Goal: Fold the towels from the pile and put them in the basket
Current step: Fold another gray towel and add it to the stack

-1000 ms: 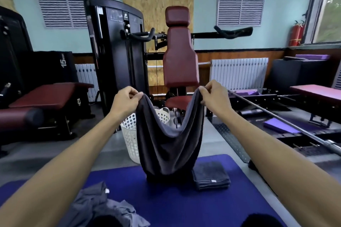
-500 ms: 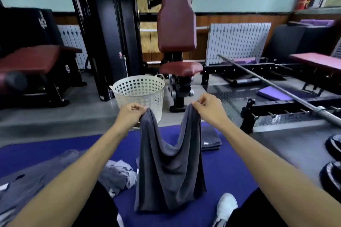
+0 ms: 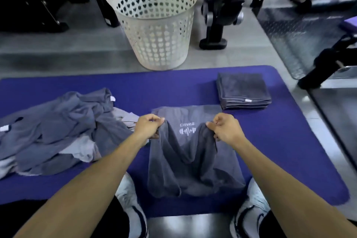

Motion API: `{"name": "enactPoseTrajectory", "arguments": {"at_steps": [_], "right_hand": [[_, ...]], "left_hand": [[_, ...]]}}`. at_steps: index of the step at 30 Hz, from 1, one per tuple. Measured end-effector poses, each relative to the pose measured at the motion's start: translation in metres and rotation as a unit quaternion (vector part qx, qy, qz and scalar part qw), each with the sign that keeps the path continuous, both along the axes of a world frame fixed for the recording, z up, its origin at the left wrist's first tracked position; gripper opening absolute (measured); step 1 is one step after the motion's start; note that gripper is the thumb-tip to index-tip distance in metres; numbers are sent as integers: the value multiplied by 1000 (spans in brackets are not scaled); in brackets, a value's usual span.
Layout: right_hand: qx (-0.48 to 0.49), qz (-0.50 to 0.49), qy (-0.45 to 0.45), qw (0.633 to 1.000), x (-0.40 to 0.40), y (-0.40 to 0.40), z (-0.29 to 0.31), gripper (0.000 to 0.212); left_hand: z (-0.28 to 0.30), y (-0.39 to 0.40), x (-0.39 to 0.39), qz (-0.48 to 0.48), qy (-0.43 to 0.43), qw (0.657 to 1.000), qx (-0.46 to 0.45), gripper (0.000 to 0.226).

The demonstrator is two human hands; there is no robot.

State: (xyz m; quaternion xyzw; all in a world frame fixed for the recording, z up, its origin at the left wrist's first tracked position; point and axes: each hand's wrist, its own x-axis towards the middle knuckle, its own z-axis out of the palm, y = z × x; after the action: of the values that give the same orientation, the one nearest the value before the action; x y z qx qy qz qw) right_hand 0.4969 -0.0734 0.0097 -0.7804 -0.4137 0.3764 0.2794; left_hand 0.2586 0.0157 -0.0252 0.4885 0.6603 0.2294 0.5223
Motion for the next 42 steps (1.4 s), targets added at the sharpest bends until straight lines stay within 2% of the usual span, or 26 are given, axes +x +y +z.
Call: {"name": "enactPoseTrajectory", "arguments": {"at_steps": [6, 10, 16, 19, 23, 24, 29, 36, 42], "right_hand": [[-49, 11, 25, 998, 9, 71, -73, 15], [-44, 61, -5, 997, 12, 127, -96, 15], [-48, 116, -42, 991, 17, 159, -136, 15], [-64, 100, -29, 992, 24, 156, -158, 13], [-67, 73, -2, 995, 25, 155, -180, 11], [-65, 70, 3, 995, 23, 156, -184, 10], [-51, 52, 12, 997, 6, 176, -196, 9], [-23, 104, -6, 994, -14, 186, -214, 10], [-20, 72, 1, 997, -11, 184, -216, 11]], "left_hand": [[-81, 79, -1, -56, 115, 992, -10, 19], [-113, 135, -1, -94, 175, 980, -7, 21], [-161, 179, -8, -49, 165, 985, -4, 19], [-187, 182, -16, 21, 176, 984, 20, 17], [-208, 180, -20, 66, 161, 983, 53, 10], [-211, 179, -19, 67, 158, 982, 74, 5], [-222, 175, -13, 67, 155, 976, 136, 9], [-230, 169, -10, 57, 178, 964, 187, 3], [-229, 174, -7, 45, 198, 965, 167, 6]]}}
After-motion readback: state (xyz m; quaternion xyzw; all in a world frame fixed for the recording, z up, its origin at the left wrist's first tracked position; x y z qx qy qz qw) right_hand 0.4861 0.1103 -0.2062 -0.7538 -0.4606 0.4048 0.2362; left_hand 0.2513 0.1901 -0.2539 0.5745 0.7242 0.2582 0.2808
